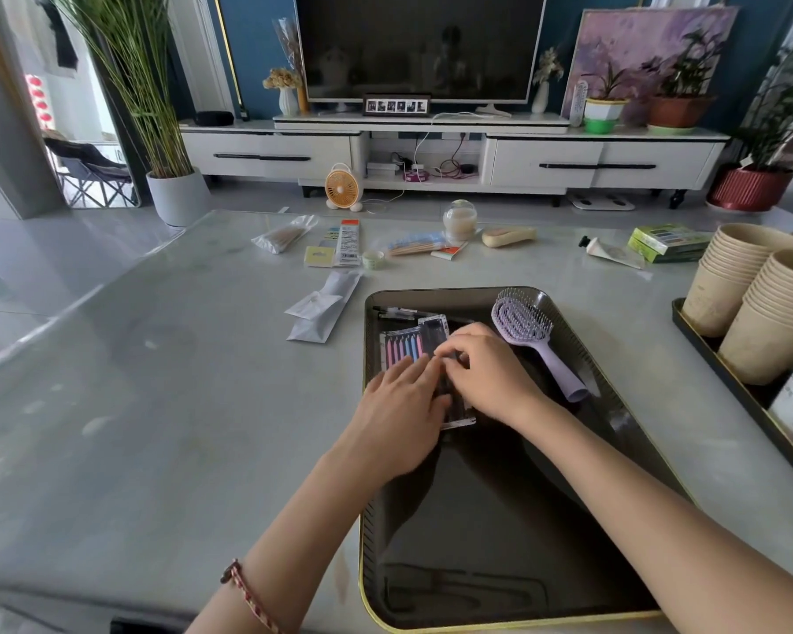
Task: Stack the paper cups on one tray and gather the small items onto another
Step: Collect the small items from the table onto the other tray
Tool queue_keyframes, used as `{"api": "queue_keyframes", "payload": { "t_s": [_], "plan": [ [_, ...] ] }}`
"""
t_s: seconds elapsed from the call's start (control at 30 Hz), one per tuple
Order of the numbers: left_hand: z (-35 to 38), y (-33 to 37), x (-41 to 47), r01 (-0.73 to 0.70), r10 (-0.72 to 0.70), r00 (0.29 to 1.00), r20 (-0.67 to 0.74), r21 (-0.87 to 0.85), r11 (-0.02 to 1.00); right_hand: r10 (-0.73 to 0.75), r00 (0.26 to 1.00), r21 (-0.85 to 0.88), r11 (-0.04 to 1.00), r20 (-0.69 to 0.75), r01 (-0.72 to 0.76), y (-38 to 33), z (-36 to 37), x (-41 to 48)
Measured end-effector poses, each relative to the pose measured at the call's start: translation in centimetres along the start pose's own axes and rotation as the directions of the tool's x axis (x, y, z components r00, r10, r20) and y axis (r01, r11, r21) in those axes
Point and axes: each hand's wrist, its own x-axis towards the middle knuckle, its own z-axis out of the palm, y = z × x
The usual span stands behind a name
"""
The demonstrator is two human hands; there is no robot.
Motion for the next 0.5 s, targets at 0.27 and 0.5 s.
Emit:
{"api": "queue_keyframes", "payload": {
  "t_s": [0.27,0.5],
  "plan": [
    [0.6,-0.3,-0.1,0.021,-0.033,0.991,0.130,0.088,0.996,0.063,0.996,-0.171,0.983,-0.068,-0.073,1.5,-0.7,2.2],
    [0.6,-0.3,-0.1,0.033,-0.043,0.991,0.126,0.083,0.996,-0.006,0.999,-0.449,0.893,0.043,0.024,1.5,0.0,4.6]
  ]
}}
